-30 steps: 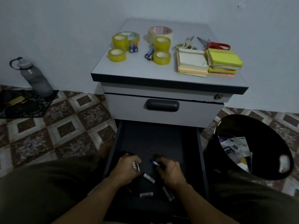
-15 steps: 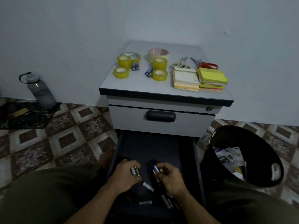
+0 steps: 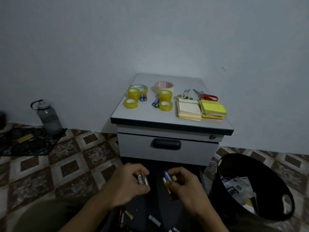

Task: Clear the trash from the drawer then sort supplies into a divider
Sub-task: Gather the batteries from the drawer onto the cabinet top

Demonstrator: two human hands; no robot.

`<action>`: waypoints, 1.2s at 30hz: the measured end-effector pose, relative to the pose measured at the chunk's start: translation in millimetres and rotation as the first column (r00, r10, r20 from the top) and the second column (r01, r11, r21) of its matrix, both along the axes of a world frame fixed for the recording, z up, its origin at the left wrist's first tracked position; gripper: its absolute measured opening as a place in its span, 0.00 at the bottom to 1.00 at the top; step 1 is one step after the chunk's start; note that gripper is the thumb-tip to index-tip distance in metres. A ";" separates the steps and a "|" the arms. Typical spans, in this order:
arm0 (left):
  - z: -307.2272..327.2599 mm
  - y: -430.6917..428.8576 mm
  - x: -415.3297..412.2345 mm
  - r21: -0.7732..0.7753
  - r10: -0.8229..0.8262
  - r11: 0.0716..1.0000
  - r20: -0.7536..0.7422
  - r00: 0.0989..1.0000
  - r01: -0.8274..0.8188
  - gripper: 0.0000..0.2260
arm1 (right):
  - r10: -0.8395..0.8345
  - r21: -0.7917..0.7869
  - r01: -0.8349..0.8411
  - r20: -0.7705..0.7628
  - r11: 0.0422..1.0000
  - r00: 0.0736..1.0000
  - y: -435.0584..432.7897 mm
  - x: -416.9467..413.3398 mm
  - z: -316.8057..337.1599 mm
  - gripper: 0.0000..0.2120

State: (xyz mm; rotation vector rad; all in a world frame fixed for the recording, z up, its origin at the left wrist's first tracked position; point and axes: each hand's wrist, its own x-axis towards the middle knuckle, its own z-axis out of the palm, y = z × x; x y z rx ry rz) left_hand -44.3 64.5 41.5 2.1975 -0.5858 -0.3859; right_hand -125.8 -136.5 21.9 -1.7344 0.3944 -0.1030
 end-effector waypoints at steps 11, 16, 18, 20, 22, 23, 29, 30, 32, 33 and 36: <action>150.2 -15.6 80.2 -0.082 0.080 0.995 0.294 0.952 -0.059 0.15 | 0.070 -0.115 -0.053 0.151 0.992 0.986 -31.5 82.9 167.4 0.07; 170.3 -42.6 149.7 0.028 0.094 0.993 0.398 0.913 -0.114 0.15 | 0.075 -0.128 -0.062 0.100 0.990 0.992 -47.4 148.7 200.5 0.11; 167.6 -54.7 173.1 0.096 0.040 0.991 0.429 0.903 -0.090 0.15 | 0.074 -0.167 -0.061 0.074 0.984 0.995 -53.0 167.2 205.1 0.11; 162.3 -66.0 189.4 0.191 -0.041 0.980 0.449 0.892 -0.051 0.16 | 0.071 -0.197 -0.059 0.058 0.979 0.996 -59.2 182.8 206.6 0.11; 156.9 -75.9 199.5 0.310 -0.131 0.951 0.468 0.874 -0.023 0.18 | 0.070 -0.224 -0.057 0.049 0.973 0.996 -65.1 196.0 206.0 0.11; 154.3 -79.3 203.7 0.360 -0.164 0.933 0.471 0.867 -0.019 0.19 | 0.071 -0.236 -0.059 0.043 0.970 0.997 -67.4 201.5 205.5 0.10; 145.1 -82.9 220.4 0.443 -0.222 0.897 0.461 0.859 -0.006 0.20 | 0.089 -0.261 -0.077 0.035 0.962 0.995 -75.6 220.3 204.8 0.10; 144.0 -82.9 220.6 0.435 -0.215 0.900 0.473 0.854 -0.015 0.20 | 0.088 -0.258 -0.077 0.033 0.963 0.996 -76.1 222.4 204.6 0.10; 140.5 -83.1 220.8 0.404 -0.200 0.914 0.520 0.830 -0.033 0.19 | 0.082 -0.258 -0.072 0.027 0.964 0.996 -75.6 225.8 204.9 0.09; 138.6 -82.6 220.6 0.386 -0.193 0.922 0.547 0.814 -0.041 0.19 | 0.077 -0.262 -0.067 0.027 0.963 0.997 -75.2 228.2 204.8 0.09; 133.0 -77.4 218.3 0.310 -0.155 0.949 0.611 0.776 -0.055 0.16 | 0.072 -0.272 -0.059 0.037 0.961 0.997 -69.2 235.9 205.9 0.07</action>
